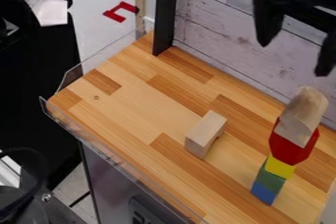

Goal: Put the white block on top of white block

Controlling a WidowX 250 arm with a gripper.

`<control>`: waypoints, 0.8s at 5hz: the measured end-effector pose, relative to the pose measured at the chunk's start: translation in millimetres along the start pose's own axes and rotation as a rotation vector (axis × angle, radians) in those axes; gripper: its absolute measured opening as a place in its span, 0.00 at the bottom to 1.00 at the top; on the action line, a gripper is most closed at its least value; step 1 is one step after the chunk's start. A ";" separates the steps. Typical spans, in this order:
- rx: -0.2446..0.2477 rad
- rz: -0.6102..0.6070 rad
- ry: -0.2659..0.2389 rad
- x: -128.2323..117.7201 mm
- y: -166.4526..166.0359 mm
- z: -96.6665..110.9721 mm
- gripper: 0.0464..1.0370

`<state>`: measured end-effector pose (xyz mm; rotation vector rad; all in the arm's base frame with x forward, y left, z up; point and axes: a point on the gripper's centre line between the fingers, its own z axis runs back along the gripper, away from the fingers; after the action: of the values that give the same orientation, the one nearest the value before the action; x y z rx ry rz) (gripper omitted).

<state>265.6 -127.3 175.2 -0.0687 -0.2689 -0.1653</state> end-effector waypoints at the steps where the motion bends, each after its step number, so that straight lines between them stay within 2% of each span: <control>1: -0.012 -0.029 0.033 -5.4 -14.5 -7.8 0.96; 2: -0.007 -0.030 0.061 -7.7 -21.6 -15.7 0.96; 4: -0.002 -0.015 0.080 -3.6 -29.9 -23.1 0.96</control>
<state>263.0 -158.2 153.3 -0.0617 -0.1892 -0.1829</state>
